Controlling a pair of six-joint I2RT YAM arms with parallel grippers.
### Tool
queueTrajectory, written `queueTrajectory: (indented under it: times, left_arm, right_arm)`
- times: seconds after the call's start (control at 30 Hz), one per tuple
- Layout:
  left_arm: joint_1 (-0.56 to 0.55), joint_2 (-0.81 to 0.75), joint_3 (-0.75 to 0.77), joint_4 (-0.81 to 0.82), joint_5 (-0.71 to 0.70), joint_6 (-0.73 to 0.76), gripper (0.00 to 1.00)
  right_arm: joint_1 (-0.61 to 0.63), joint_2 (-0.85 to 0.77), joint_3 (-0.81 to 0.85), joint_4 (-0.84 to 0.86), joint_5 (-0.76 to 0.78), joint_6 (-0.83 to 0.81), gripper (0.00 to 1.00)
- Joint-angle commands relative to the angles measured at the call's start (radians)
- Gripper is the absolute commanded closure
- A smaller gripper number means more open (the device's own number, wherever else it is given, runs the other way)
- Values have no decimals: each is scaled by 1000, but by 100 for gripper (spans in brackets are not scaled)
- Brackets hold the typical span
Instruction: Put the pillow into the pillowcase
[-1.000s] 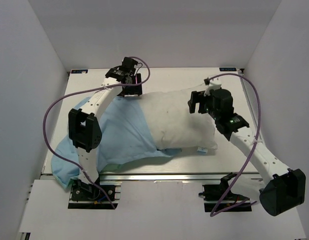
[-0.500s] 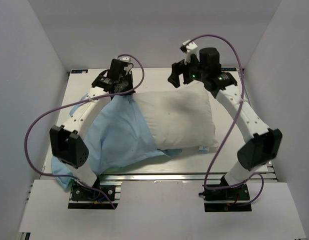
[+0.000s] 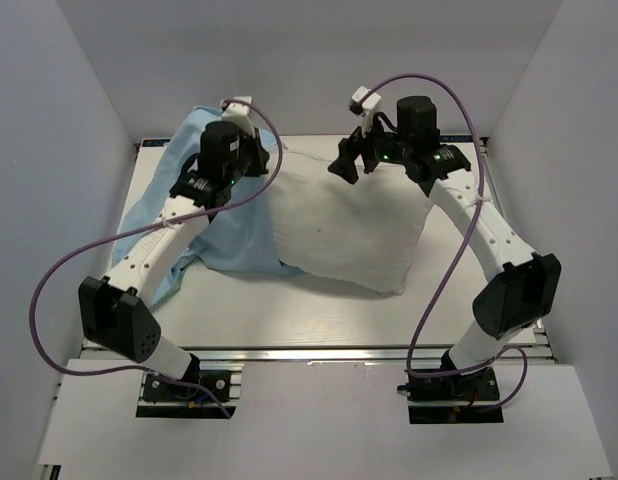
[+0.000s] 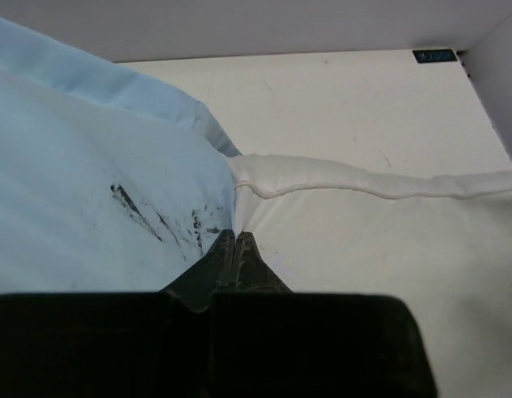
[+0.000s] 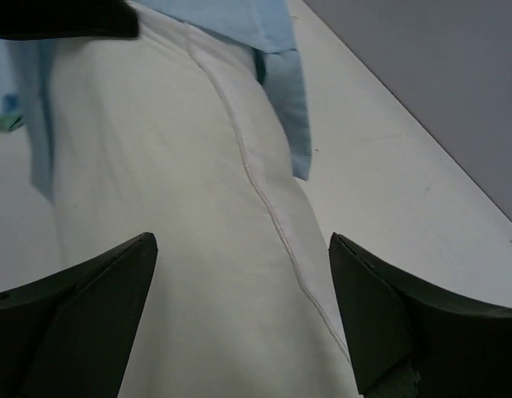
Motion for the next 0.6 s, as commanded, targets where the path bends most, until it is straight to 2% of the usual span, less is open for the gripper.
queueTrajectory:
  times: [0.0, 0.07, 0.1, 0.13, 0.17, 0.2, 0.27, 0.4, 0.57]
  left_arm:
    - [1, -184, -206, 121, 20, -33, 100]
    - [1, -297, -330, 160, 31, -70, 100]
    - [1, -336, -448, 186, 37, -81, 100]
    - [1, -371, -487, 190, 27, -83, 100]
    - [1, -424, -512, 169, 14, -84, 100]
    - [-8, -481, -565, 85, -40, -122, 100]
    - [-8, -512, -584, 67, -47, -136, 100]
    - [-10, -540, -618, 23, -79, -160, 100]
    - [-10, -549, -592, -10, -66, -160, 100]
  right_arm:
    - [1, -91, -109, 77, -222, -121, 11]
    - [1, -97, -138, 57, -299, -133, 11]
    - [5, -96, -147, 47, -358, -145, 11]
    - [12, -93, -157, 34, -369, -147, 11]
    - [22, -85, -152, 22, -364, -149, 11]
    - [101, -70, -144, -11, -288, -178, 10]
    - [131, -58, -131, -33, -254, -199, 11]
    - [278, -24, -86, -42, -85, -213, 11]
    - [326, 16, -75, 3, 37, -137, 11]
